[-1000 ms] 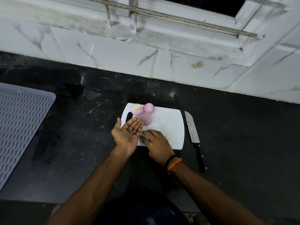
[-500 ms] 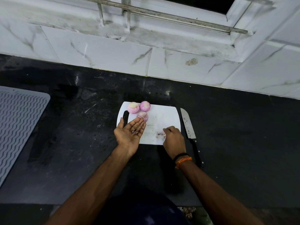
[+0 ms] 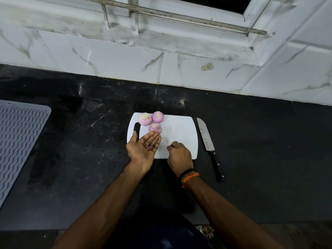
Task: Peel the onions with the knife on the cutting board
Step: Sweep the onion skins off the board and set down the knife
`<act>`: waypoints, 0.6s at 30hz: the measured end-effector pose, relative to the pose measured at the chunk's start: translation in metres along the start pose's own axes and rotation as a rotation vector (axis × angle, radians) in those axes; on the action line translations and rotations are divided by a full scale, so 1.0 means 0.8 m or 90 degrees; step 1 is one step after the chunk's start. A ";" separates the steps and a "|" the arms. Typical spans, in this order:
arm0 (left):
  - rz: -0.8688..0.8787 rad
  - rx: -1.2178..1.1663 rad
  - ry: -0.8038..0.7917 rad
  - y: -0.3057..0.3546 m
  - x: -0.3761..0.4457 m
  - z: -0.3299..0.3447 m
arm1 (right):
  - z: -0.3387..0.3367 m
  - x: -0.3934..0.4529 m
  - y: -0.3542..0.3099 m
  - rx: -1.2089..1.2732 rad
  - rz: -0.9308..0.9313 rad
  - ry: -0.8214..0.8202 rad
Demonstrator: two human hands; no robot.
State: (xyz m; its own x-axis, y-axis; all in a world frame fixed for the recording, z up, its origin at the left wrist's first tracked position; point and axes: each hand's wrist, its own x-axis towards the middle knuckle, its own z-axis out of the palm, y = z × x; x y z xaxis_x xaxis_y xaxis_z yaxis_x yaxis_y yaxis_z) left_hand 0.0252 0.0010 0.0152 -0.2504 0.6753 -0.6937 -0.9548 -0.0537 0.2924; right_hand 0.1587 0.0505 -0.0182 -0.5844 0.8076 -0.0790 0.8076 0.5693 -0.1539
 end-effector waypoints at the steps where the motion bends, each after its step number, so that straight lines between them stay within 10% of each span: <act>1: -0.002 0.003 -0.001 -0.001 0.000 0.000 | 0.001 0.001 -0.001 0.003 -0.002 0.004; 18: 0.006 0.023 0.013 0.005 0.000 -0.010 | -0.003 0.021 0.013 0.078 0.114 0.064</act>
State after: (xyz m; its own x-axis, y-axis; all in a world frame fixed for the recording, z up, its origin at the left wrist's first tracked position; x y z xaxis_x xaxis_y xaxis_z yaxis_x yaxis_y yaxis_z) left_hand 0.0204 -0.0050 0.0114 -0.2629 0.6601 -0.7037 -0.9462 -0.0337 0.3218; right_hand 0.1576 0.0701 -0.0190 -0.4177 0.9084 -0.0189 0.8780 0.3982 -0.2657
